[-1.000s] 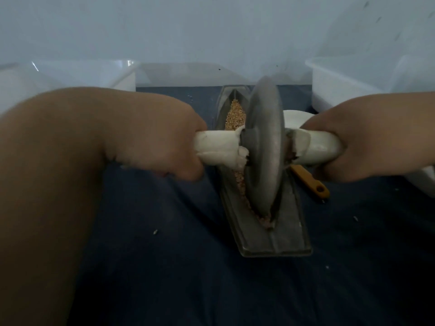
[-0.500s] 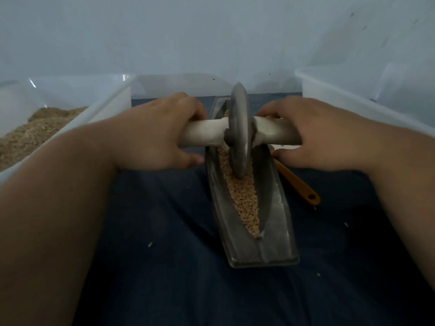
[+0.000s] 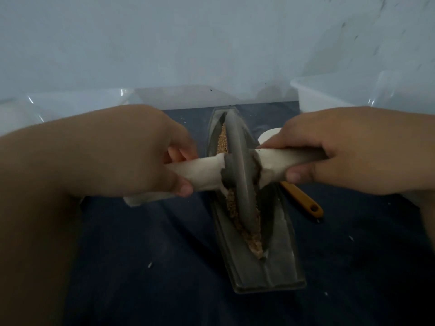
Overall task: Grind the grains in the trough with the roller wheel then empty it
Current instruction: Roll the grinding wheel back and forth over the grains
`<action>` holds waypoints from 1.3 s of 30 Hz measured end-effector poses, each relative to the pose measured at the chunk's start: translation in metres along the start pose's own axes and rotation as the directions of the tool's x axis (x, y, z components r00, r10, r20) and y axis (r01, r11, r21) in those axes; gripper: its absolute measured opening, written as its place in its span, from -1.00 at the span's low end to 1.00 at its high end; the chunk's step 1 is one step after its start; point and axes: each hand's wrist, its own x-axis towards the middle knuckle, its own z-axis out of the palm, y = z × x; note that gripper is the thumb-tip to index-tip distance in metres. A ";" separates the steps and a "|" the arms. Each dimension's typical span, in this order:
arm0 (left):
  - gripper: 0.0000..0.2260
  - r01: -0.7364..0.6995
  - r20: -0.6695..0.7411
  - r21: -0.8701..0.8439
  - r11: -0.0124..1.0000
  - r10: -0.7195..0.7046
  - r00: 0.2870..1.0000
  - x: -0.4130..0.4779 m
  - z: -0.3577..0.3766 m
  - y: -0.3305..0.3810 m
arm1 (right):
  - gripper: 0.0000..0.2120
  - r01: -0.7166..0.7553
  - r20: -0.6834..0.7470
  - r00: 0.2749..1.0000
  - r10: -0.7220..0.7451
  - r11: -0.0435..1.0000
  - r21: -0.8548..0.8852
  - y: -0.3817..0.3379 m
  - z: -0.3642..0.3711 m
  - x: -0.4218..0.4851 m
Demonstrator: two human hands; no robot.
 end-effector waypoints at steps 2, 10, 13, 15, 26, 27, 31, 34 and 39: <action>-0.62 0.001 -0.025 0.077 0.997 0.001 1.000 0.005 0.005 0.000 | -0.62 -0.039 -0.004 0.999 0.039 0.999 -0.025 0.004 0.006 0.006; -0.53 0.238 -0.485 0.149 0.960 -0.139 0.863 0.051 0.058 0.001 | -0.43 -0.247 -0.409 0.883 0.230 0.969 0.011 0.036 0.060 0.053; -0.61 0.209 -0.526 0.109 0.972 -0.122 0.842 0.053 0.064 -0.005 | -0.52 -0.226 -0.467 0.865 0.183 0.973 -0.037 0.031 0.059 0.055; -0.67 0.204 -0.485 0.119 0.972 -0.123 0.866 0.049 0.061 -0.006 | -0.55 -0.219 -0.451 0.878 0.159 0.972 -0.085 0.023 0.055 0.049; -0.65 0.067 -0.283 0.435 0.898 0.065 0.957 0.015 0.042 0.023 | -0.84 -0.144 -0.132 0.983 0.127 0.981 -0.127 -0.014 0.020 0.011; -0.61 0.097 -0.259 0.406 0.909 0.013 0.966 0.015 0.042 0.024 | -0.84 -0.151 -0.137 0.981 0.134 0.981 -0.123 -0.013 0.021 0.013; -0.57 0.197 -0.305 0.248 0.949 -0.116 0.945 0.028 0.049 0.017 | -0.86 -0.182 -0.234 0.956 0.177 0.983 0.000 -0.002 0.031 0.029; -0.58 0.276 -0.421 0.234 0.932 -0.159 0.893 0.042 0.059 0.006 | -0.75 -0.229 -0.327 0.918 0.227 0.973 0.030 0.011 0.042 0.047; -0.57 0.320 -0.482 0.184 0.930 -0.199 0.854 0.055 0.068 -0.005 | -0.71 -0.207 -0.548 0.823 0.152 0.978 -0.040 0.021 0.057 0.060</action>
